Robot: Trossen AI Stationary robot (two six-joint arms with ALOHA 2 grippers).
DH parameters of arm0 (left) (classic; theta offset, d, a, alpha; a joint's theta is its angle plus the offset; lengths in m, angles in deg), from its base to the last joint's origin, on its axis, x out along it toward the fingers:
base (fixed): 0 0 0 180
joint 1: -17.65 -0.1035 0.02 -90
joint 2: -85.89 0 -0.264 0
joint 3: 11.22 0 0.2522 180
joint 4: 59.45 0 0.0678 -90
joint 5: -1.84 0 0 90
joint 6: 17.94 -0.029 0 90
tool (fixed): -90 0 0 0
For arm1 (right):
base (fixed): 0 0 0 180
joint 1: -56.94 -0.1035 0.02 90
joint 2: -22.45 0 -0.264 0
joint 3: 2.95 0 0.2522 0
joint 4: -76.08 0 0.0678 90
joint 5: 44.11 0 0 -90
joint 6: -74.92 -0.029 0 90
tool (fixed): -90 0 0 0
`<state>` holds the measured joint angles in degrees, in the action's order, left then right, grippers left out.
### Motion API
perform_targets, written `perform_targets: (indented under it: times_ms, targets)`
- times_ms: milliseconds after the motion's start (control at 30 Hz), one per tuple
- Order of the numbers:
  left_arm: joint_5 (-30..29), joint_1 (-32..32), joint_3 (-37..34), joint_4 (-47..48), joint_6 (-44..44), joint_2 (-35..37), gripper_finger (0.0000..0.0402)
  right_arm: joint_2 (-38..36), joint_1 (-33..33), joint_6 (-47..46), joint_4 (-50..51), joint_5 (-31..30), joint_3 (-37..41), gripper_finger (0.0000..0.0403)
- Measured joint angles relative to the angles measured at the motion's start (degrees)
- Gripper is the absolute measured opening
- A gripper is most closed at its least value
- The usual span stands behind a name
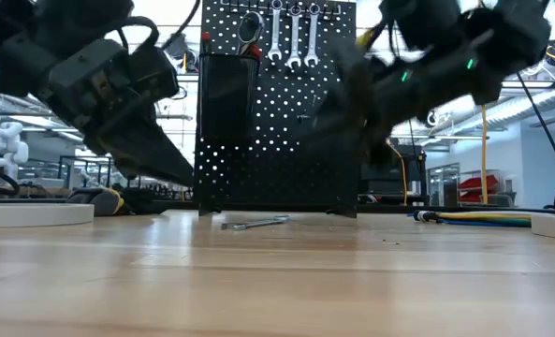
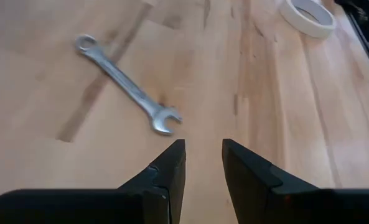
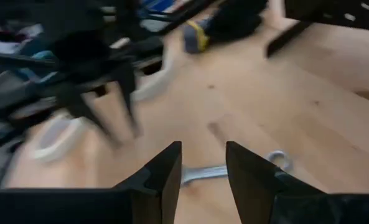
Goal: Hang tools onto peg board
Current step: Hang the wrench on the peg board
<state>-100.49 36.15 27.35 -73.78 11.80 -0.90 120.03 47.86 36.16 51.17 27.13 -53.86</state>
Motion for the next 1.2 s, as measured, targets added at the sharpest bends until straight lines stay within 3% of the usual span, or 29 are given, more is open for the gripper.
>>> perform_targets:
  times_ms: [100,267,333,500,1200]
  targets:
    - [1.5,-0.1,0.6,-3.4,0.1,-3.2,0.0106,5.5,1.2,-1.6,-3.2,-2.1,-0.4,0.0103]
    - [2.2,0.0,0.8,-4.6,1.4,-4.0,0.0106,10.1,2.9,-4.0,-3.2,-2.0,-0.7,0.0023]
    - [2.2,0.0,0.8,-4.5,1.5,-4.0,0.0106,11.2,3.2,-3.9,-4.5,-1.7,-0.7,0.0008]
    - [2.3,0.0,0.8,-4.5,1.6,-4.0,0.0106,12.4,4.3,-3.7,-6.7,0.5,-0.7,0.0003]
    - [1.6,0.0,0.8,-6.2,3.0,-4.0,0.0106,12.4,7.5,0.9,-7.0,0.1,-0.7,0.0000]
